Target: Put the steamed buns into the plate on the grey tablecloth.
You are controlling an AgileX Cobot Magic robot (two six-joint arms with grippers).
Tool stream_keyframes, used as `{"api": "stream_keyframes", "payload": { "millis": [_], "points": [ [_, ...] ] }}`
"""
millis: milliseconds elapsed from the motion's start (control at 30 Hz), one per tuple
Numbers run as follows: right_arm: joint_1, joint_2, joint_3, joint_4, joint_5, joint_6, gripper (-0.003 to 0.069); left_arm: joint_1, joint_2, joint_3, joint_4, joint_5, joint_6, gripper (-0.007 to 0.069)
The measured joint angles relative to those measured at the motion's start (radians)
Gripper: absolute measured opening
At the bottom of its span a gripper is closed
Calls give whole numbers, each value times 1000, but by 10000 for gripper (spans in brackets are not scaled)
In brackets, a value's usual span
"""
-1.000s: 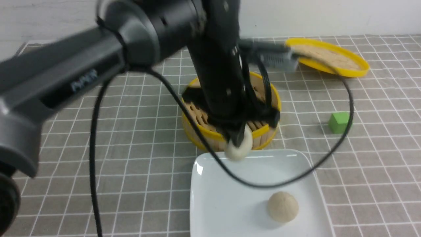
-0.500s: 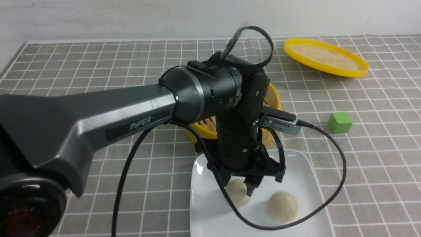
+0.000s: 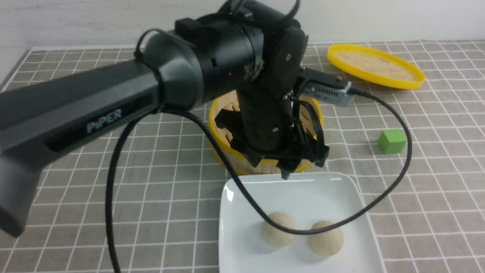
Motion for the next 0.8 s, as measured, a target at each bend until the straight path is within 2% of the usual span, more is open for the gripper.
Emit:
{"api": "stream_keyframes", "payload": {
  "millis": [33,100,133,200,233,267,367,567,633,800],
  "points": [
    [0,0,39,-1,-86,0,1,0,-7,-1,3,3,0,349],
    [0,1,132,-4,-251,0,1,0,-19,-1,13,7,0,258],
    [0,2,146,-5,-281,0,1,0,-18,-1,13,8,0,249],
    [0,8,206,-10,-419,-3,3,0,-22,-1,13,8,0,130],
    [0,8,209,-11,-425,-3,3,0,-22,-1,13,8,0,122],
    [0,8,218,-12,-453,-4,3,0,-22,-1,17,8,0,71],
    [0,8,220,-1,-460,-23,4,0,-22,-1,28,4,0,5],
    [0,9,221,127,-429,-124,4,0,-22,-1,35,-10,0,2],
    [0,9,221,188,-425,-205,3,0,-22,-1,36,-19,0,2],
    [0,9,221,267,-425,-259,3,0,-22,-1,37,-29,0,2]
  ]
}}
